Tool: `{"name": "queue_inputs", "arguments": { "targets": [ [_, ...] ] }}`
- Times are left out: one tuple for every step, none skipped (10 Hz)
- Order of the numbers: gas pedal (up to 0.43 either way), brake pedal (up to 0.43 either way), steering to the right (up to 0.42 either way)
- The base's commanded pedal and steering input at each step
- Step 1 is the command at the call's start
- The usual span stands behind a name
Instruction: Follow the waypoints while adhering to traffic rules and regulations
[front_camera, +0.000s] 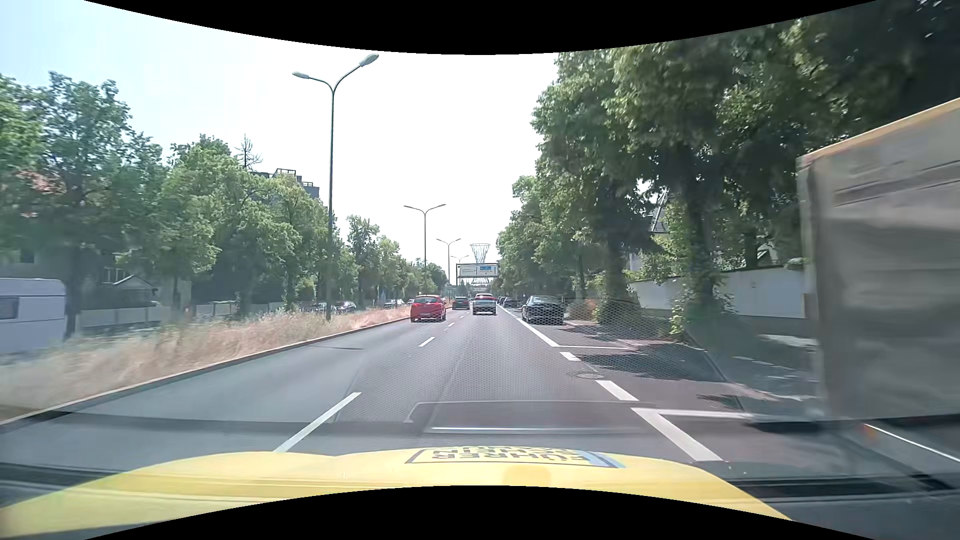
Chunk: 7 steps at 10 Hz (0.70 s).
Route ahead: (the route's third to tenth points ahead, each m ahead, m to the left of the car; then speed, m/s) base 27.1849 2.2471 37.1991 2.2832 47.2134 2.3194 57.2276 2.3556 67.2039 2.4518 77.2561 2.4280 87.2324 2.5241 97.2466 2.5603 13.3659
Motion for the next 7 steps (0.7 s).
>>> {"name": "queue_inputs", "arguments": {
  "targets": [
    [0.047,0.000,0.000],
    [0.047,0.000,-0.003],
    [0.047,0.000,-0.004],
    [0.047,0.000,-0.004],
    [0.047,0.000,-0.004],
    [0.047,0.000,-0.004],
    [0.047,0.000,-0.004]
  ]
}}
